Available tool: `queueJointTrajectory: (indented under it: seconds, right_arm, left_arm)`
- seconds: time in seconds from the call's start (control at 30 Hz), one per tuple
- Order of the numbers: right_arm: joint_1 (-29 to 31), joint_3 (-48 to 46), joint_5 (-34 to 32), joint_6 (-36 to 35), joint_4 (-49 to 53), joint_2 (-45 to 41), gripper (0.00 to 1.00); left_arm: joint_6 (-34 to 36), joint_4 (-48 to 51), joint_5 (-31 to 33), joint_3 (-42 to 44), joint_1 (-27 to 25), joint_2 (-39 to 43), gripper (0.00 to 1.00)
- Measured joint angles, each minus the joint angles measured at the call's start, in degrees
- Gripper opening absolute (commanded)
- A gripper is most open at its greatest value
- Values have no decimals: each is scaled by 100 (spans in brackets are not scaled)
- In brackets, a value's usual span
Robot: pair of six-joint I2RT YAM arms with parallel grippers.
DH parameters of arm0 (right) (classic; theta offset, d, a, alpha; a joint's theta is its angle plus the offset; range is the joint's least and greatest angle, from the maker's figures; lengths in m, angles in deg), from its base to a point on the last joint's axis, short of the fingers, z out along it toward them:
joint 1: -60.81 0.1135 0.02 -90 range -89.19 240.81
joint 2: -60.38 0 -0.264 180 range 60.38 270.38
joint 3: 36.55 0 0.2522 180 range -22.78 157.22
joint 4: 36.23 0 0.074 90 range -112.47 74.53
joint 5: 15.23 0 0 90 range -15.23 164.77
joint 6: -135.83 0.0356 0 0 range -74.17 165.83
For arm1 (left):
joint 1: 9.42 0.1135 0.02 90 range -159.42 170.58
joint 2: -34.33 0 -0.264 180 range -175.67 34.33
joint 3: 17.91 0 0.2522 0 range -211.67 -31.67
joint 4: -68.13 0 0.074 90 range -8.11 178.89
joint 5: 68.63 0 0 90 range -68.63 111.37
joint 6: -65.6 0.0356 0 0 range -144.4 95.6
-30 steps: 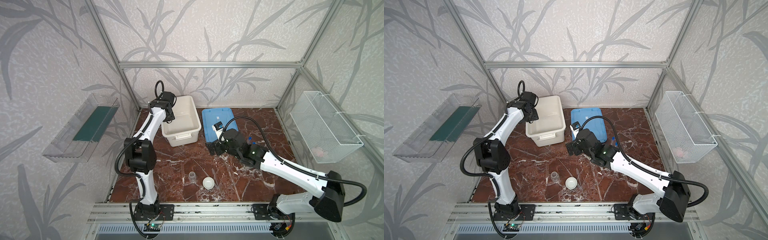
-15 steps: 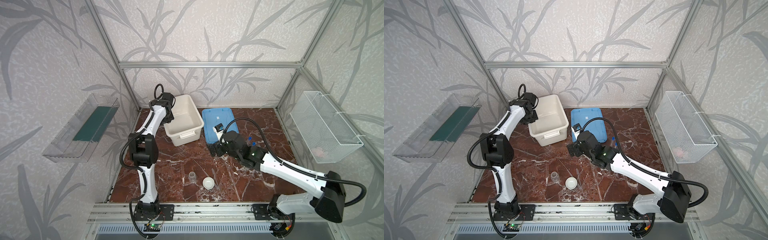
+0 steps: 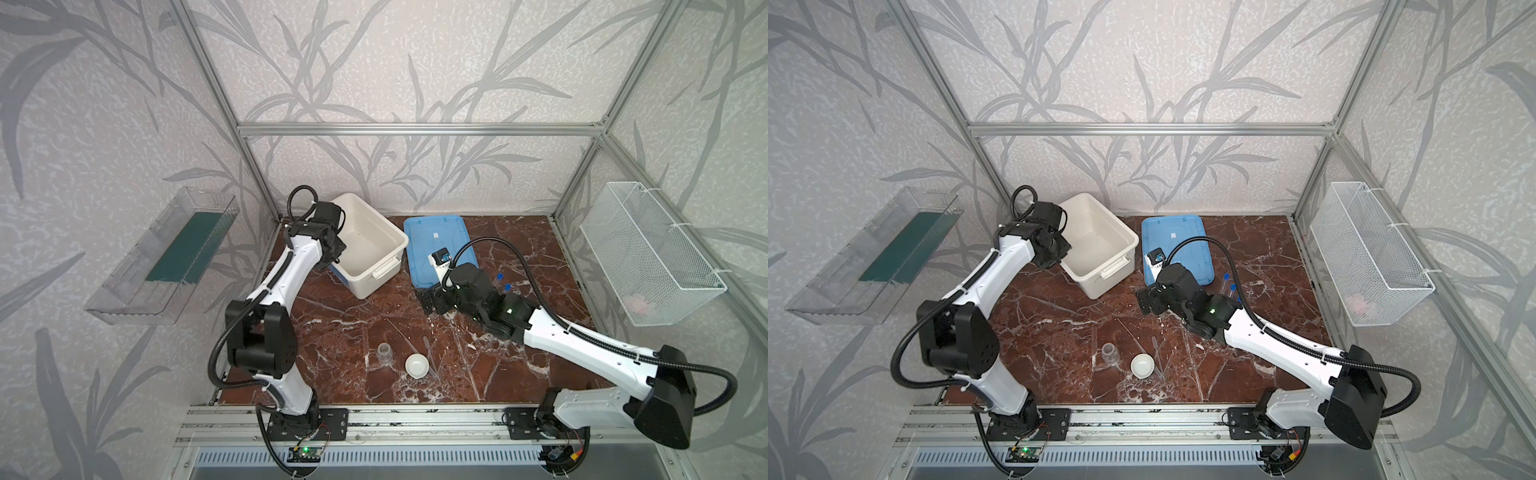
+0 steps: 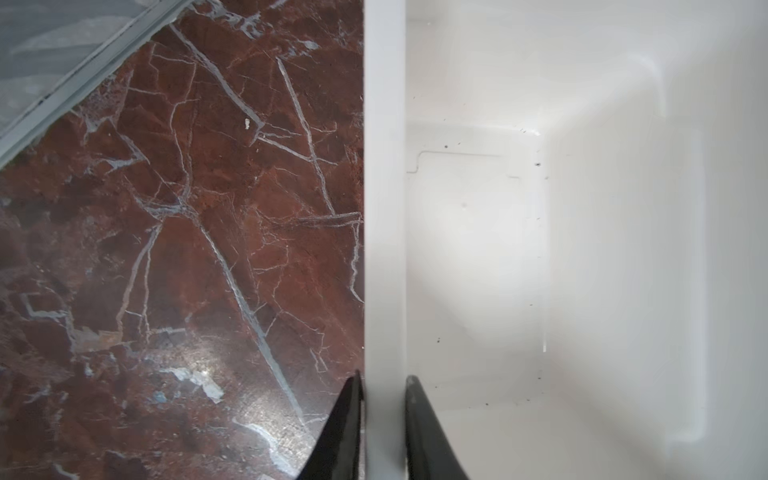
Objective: Organize the chemistry lab equipment
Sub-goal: 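Lower the left gripper onto the white bin's near rim and close it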
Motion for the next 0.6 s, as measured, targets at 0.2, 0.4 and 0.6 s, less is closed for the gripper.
queueJointTrajectory:
  seconds: [0.2,0.4,0.6]
  right_arm:
    - [0,-31,-68,9,2,-258,100]
    - [0,-114,-164,7,13,-380,100]
    - [0,-149,-184,9,24,-391,100]
  left_arm:
    - [-960,-793,295,1123,-374,769,20]
    - [-1440,-1329,575,1853,-658,1274,52]
    - [-1290,-1296,586,1537,-586,970,63]
